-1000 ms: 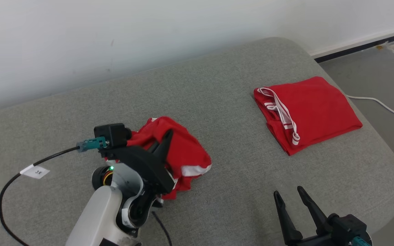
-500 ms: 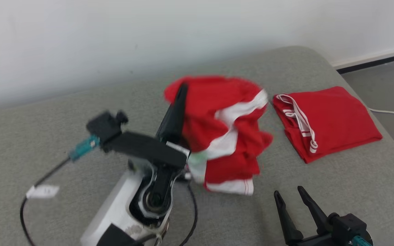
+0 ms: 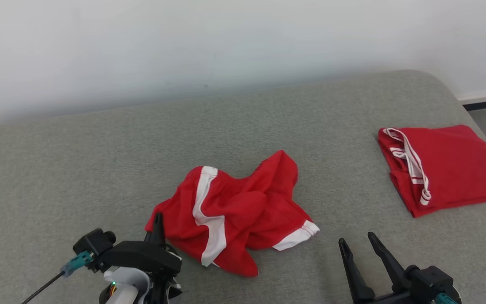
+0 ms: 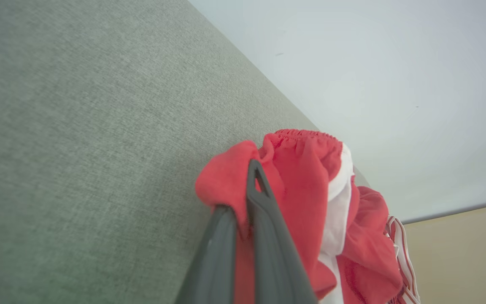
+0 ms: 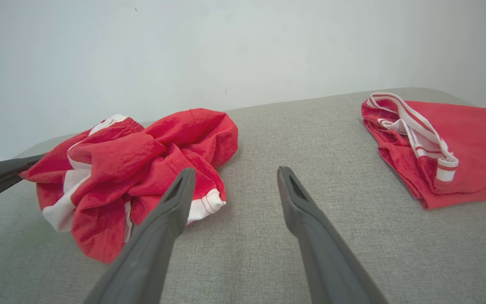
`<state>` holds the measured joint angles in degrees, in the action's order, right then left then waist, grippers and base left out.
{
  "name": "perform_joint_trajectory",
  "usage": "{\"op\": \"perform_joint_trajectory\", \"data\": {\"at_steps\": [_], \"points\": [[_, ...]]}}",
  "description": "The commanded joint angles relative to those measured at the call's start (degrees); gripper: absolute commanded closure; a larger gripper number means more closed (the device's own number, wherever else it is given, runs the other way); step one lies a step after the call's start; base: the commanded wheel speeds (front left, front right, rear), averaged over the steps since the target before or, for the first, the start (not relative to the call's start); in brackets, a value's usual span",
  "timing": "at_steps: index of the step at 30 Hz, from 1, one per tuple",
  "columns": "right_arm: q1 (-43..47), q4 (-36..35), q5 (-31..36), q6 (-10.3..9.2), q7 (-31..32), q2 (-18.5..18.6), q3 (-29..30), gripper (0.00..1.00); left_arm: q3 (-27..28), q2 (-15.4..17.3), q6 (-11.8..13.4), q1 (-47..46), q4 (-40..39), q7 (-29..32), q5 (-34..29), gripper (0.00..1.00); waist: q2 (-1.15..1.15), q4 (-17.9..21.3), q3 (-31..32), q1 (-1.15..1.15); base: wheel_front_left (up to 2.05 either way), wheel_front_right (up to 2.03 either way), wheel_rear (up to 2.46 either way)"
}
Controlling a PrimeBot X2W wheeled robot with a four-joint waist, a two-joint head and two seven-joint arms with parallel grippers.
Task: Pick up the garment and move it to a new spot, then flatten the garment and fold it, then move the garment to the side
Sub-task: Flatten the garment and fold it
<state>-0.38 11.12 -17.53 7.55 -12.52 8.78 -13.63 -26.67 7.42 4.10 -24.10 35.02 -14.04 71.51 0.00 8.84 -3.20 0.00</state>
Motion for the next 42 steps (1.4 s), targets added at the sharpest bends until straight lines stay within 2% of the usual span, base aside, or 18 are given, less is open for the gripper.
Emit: {"op": "perform_joint_trajectory", "data": {"at_steps": [1, 6, 7, 8, 9, 10, 15, 18, 21, 26, 28, 30, 32, 37, 42], "points": [[0.47, -0.16, 0.17, -0.12, 0.19, 0.12, -0.03, 0.00, 0.48, 0.01, 0.07, 0.76, 0.38, -0.33, -0.33, 1.00, 0.00, -1.27, 0.35, 0.00, 0.00, 0.00, 0.00], [0.63, -0.28, 0.17, -0.12, 0.28, -0.10, -0.15, 0.00, 2.98, -0.04, -0.61, 2.95, 1.63, -0.98, -0.30, 1.00, 0.00, -2.64, 0.64, 0.00, 0.00, 0.00, 0.00], [0.70, -0.32, 0.19, -0.12, 0.29, -0.14, -0.16, 0.00, 3.24, -0.02, -0.64, 3.39, 1.67, -1.07, -0.65, 0.96, 0.00, -2.84, 0.69, 0.00, 0.00, 0.00, 0.00], [0.77, -0.36, 0.22, -0.12, 0.33, -0.17, -0.11, 0.00, 3.52, -0.09, -0.98, 3.88, 1.59, -1.03, -0.74, 0.61, 0.00, -3.05, 0.74, 0.00, 0.00, 0.00, 0.00], [0.84, -0.39, 0.26, -0.12, 0.32, -0.20, -0.09, 0.00, 3.81, -0.20, -1.16, 4.47, 1.41, -1.07, -0.77, 0.51, 0.00, -3.21, 0.80, 0.00, 0.00, 0.00, 0.00], [0.91, -0.43, 0.29, -0.12, 0.29, -0.22, -0.03, 0.00, 3.96, -0.13, -1.38, 5.01, 1.18, -1.07, -1.11, 0.00, 0.00, -3.37, 0.87, 0.00, 0.00, 0.00, 0.00], [1.32, -0.53, 0.26, -0.12, 0.35, -0.18, -0.14, 0.00, 3.64, 1.35, -3.04, 7.64, -2.97, -1.17, -2.96, 0.00, 0.00, -3.86, 1.19, 0.00, 0.00, 0.00, 0.00], [1.64, -0.63, 0.23, -0.12, 0.50, -0.07, -0.14, 0.00, 2.13, 3.39, -1.66, 9.18, -7.64, 1.15, -3.95, 0.00, 0.00, -4.07, 1.44, 0.00, 0.00, 0.00, 0.00], [1.78, -0.81, 0.19, -0.12, 0.68, 0.23, -0.03, 0.00, -0.34, 6.74, 2.01, 10.01, -13.83, 6.81, -5.67, 0.00, 0.00, -4.33, 1.65, 0.00, 0.00, 0.00, 0.00], [1.64, -1.00, 0.12, -0.12, 1.24, 0.59, -0.39, 0.00, -5.73, 13.86, 10.98, 5.30, -24.55, 19.33, -11.23, 0.00, 0.00, -4.15, 1.97, 0.00, 0.00, 0.00, 0.00], [1.01, -1.22, 0.08, -0.12, 1.36, 0.64, -0.86, 0.00, -7.71, 16.16, 13.18, 2.07, -26.84, 23.18, -14.08, 0.00, 0.00, -3.59, 1.89, 0.00, 0.00, 0.00, 0.00], [0.32, -1.45, -0.01, -0.12, 1.70, 0.76, -1.73, 0.00, -10.18, 18.11, 14.16, -2.28, -27.08, 26.56, -17.59, 0.00, 0.00, -2.53, 1.62, 0.00, 0.00, 0.00, 0.00], [0.09, -1.57, -0.01, -0.12, 1.72, 0.95, -2.14, 0.00, -12.36, 18.20, 13.36, -6.18, -25.94, 30.16, -18.95, 0.00, 0.00, -1.22, 1.16, 0.00, 0.00, 0.00, 0.00], [-0.76, -1.41, -0.32, -0.12, 1.34, 0.80, -2.69, 0.00, -18.52, 19.12, 8.52, -14.70, -18.67, 39.84, -21.83, 0.00, 0.00, 2.18, -0.81, 0.00, 0.00, 0.00, 0.00], [-0.81, -1.21, -0.42, -0.12, 0.88, 0.39, -2.58, 0.00, -21.44, 18.91, 7.72, -19.95, -12.22, 46.21, -23.80, 0.00, 0.00, 4.47, -2.92, 0.00, 0.00, 0.00, 0.00]]}}
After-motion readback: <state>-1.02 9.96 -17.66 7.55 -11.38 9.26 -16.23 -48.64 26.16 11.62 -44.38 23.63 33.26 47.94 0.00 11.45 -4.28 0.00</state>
